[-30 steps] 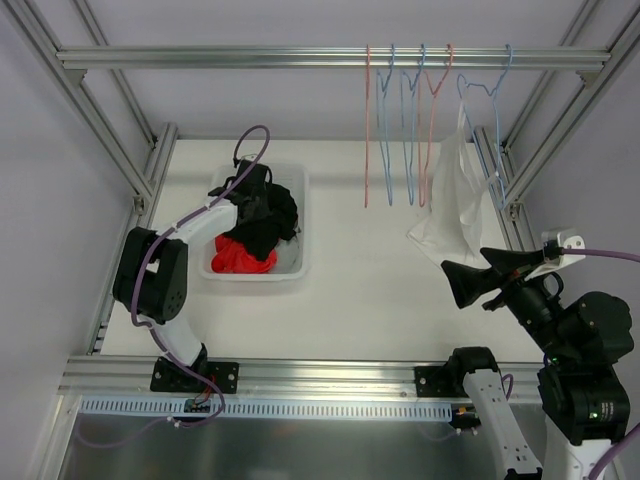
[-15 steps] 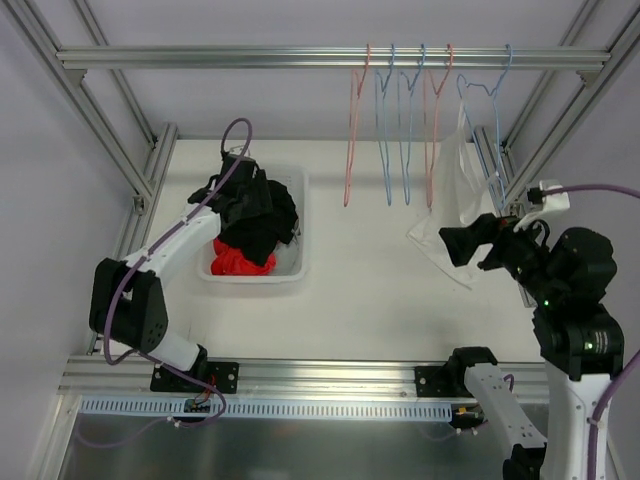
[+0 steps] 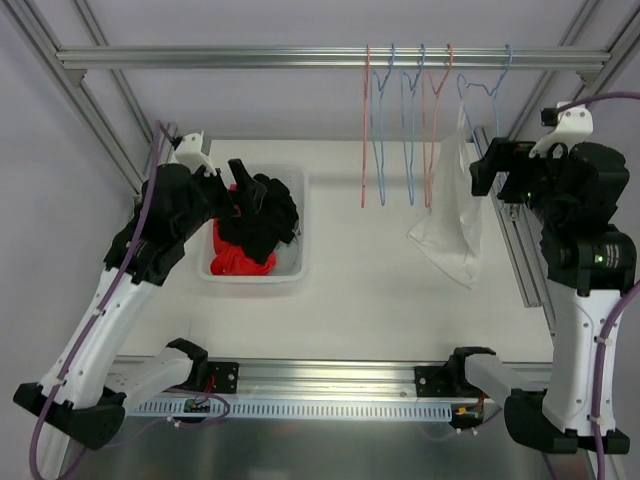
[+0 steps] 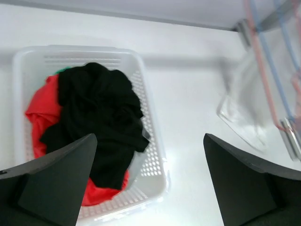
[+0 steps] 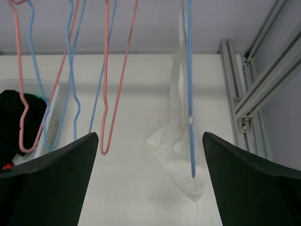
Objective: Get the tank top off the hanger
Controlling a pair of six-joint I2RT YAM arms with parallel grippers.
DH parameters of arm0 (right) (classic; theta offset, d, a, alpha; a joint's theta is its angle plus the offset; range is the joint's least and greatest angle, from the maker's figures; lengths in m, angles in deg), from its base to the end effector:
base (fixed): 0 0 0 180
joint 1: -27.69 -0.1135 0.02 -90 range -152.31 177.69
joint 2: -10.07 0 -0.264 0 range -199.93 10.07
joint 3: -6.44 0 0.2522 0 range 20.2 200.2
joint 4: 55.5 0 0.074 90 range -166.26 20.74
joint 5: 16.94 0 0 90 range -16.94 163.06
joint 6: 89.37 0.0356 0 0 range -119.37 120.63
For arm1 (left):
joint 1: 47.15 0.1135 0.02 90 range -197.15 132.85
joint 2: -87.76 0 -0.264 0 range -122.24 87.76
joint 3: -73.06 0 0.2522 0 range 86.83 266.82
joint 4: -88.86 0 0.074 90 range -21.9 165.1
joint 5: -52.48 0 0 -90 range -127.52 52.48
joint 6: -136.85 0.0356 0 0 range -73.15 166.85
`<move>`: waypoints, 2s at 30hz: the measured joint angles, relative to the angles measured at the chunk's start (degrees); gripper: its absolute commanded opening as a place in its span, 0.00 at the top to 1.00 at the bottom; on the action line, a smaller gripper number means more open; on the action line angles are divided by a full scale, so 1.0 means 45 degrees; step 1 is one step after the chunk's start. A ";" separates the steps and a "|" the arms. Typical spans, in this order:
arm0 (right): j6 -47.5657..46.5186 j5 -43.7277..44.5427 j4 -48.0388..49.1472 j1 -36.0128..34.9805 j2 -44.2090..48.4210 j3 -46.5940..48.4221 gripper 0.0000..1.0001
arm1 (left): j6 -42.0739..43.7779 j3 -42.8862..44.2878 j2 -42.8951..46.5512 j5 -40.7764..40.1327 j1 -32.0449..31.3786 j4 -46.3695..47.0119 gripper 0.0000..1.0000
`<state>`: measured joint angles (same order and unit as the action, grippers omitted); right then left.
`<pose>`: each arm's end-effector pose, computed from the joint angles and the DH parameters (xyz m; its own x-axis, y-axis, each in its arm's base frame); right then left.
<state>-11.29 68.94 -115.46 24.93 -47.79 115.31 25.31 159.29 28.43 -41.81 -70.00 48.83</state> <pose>0.1461 0.0096 0.5160 -0.1275 -0.2124 -0.9688 -0.1484 0.9699 -0.1931 0.2009 -0.0818 0.4298 -0.3122 -0.2657 -0.9121 0.2209 0.9135 -0.3417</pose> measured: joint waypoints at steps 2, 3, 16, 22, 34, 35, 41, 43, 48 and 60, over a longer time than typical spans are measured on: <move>-0.0369 0.0155 -0.0010 0.0248 -0.0767 0.0792 0.08 | 0.0058 -0.0398 0.1069 0.0447 -0.0461 -0.0049 0.01; -0.0529 0.0087 -0.0087 0.0457 -0.1302 0.1219 0.11 | 0.0112 -0.0695 0.1593 0.0738 -0.0714 -0.0073 0.01; -0.1258 -0.1783 -0.0155 0.2166 -0.6907 0.4075 0.84 | 0.1161 -0.4070 0.4318 0.3021 -0.1511 -0.1598 0.01; -0.1205 -0.1851 -0.0102 0.2166 -0.7150 0.4250 1.00 | 0.1326 -0.4303 0.4673 0.3186 -0.1511 -0.1564 0.01; -0.0301 -0.2195 0.1957 0.1855 -0.5197 0.2885 1.00 | 0.1316 -0.4522 0.4537 0.3225 -0.1681 -0.1574 0.01; -0.0199 -0.2225 0.2089 0.1855 -0.5008 0.2861 1.00 | 0.1316 -0.4522 0.4537 0.3245 -0.1690 -0.1574 0.01; 0.0092 -0.2327 0.2312 0.1855 -0.4187 0.2540 1.00 | 0.1297 -0.4503 0.4507 0.3298 -0.1851 -0.1569 0.01; 0.0107 -0.2341 0.2161 0.1855 -0.3789 0.2157 1.00 | 0.1263 -0.4328 0.4391 0.3439 -0.1909 -0.1608 0.01; 0.0126 -0.2429 0.1909 0.1855 -0.0947 -0.1141 1.00 | 0.1117 -0.2647 0.3478 0.3653 -0.2492 -0.1404 0.01; 0.0690 -0.2817 -0.2006 0.1870 0.6110 -0.2356 1.00 | 0.2293 0.3483 -0.2594 0.2409 -0.8344 0.1462 0.01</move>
<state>-8.19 56.26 -124.49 33.34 -20.30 104.71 35.63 174.96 16.75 -30.97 -107.55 55.41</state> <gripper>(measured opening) 0.026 0.986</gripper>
